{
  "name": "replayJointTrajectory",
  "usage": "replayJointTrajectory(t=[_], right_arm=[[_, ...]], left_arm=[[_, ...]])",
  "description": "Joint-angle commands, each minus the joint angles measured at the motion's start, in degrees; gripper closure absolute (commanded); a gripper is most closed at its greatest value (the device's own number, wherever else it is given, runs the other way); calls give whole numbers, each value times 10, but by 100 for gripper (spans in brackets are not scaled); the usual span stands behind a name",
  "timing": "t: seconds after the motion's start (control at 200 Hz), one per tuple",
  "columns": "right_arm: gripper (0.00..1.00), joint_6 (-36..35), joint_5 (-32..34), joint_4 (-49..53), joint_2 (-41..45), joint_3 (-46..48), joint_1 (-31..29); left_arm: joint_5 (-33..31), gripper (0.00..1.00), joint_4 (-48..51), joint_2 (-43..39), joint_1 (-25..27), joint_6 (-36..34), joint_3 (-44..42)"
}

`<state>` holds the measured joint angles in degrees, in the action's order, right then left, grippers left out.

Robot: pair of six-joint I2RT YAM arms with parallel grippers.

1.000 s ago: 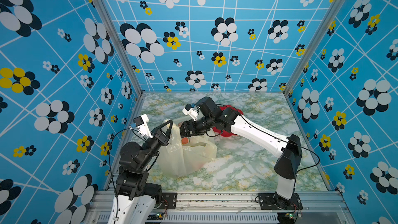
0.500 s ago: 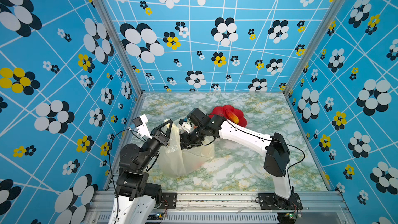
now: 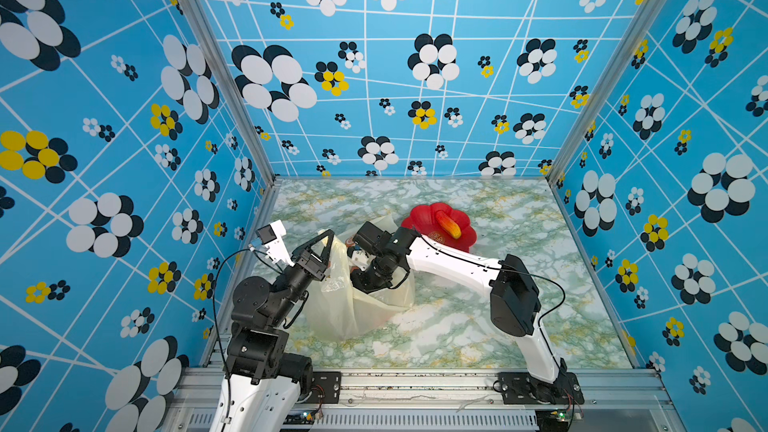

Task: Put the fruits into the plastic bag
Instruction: 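Lower the dark fruit into the bag mouth and open the right gripper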

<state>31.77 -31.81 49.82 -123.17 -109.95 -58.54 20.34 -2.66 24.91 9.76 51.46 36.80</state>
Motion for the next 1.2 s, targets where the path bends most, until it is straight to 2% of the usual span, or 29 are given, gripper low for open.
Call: replayJointTrajectory(t=[0.0,0.25,0.465,0.535,0.7,0.965,1.195], right_arm=[[42,-22,28,39,-11,-21,-3],[38,-43,69,73,-30,-33,-2],[28,-56,78,95,-41,-55,-3],[23,-57,82,97,-41,-60,-2],[1,-60,83,98,-40,-62,-2],[1,-63,106,107,-33,-60,-2],[1,-68,200,149,-20,-65,4]], left_arm=[[2,100,-12,-9,-3,-3,-2],[1,100,-4,-10,-3,-6,1],[-6,100,3,-13,-3,-7,0],[-6,100,3,-12,-3,-7,2],[-7,100,8,-12,-3,-8,2],[-6,100,10,-14,-3,-7,4],[-5,100,20,-19,-3,-13,10]])
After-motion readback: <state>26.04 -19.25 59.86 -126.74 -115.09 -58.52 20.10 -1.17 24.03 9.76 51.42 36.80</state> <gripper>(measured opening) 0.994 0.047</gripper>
